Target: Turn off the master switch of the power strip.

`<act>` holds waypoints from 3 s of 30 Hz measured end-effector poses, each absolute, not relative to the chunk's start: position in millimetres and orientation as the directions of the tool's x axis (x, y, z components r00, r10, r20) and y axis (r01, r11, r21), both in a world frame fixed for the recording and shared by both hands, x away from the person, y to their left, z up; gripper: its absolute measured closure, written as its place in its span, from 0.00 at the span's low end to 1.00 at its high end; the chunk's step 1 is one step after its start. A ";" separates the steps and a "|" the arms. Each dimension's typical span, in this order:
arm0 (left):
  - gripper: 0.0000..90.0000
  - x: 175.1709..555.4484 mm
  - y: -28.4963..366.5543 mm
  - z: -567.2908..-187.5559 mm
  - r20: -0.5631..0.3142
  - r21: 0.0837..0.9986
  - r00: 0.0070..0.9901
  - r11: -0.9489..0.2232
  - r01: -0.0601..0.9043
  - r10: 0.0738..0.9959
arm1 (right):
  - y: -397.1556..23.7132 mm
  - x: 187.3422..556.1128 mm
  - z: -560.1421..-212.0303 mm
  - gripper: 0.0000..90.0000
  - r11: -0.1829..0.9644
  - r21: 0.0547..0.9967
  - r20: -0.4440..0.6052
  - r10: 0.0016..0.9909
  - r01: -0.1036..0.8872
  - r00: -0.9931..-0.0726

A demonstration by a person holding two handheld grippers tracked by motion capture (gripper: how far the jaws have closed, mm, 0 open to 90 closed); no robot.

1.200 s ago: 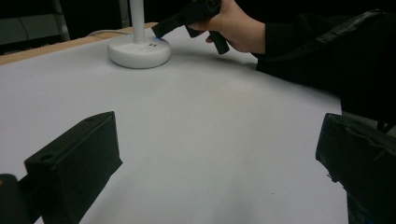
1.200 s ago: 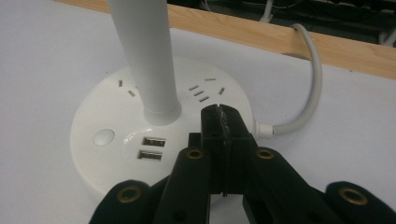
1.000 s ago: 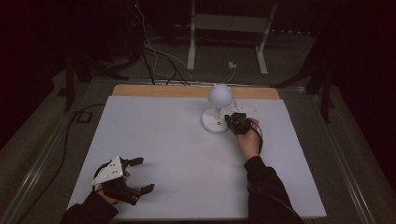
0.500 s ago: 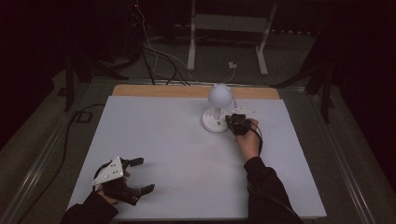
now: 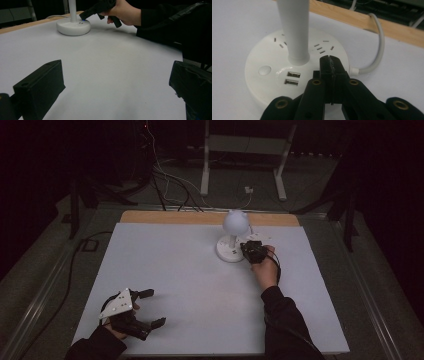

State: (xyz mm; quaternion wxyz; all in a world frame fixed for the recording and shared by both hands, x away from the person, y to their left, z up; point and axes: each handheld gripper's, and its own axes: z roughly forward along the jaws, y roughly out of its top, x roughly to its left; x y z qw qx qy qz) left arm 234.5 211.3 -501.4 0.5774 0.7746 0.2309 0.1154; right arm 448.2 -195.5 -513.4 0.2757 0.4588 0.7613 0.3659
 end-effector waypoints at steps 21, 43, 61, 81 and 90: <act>0.00 234.5 211.5 -501.3 -0.087 0.949 0.867 -0.225 0.222 0.490 | -192.6 447.1 -514.3 1.00 0.321 0.803 -0.106 0.906 0.503 -0.409; 0.00 236.2 212.7 -501.5 -0.094 0.949 0.865 -0.218 0.227 0.493 | -202.0 439.1 -507.3 1.00 0.267 0.852 -0.052 0.899 0.451 -0.435; 0.00 235.3 212.0 -501.3 -0.091 0.949 0.865 -0.219 0.225 0.493 | -206.7 431.9 -482.1 0.52 0.224 0.868 -0.009 0.900 0.443 -0.437; 0.00 234.9 212.2 -500.7 -0.091 0.950 0.865 -0.218 0.224 0.493 | -216.2 401.9 -468.1 0.00 0.207 0.870 0.079 0.838 0.448 -0.540; 0.00 234.8 212.2 -500.7 -0.089 0.950 0.865 -0.219 0.223 0.493 | -216.8 374.6 -469.1 0.00 0.220 0.880 0.097 0.784 0.421 -0.613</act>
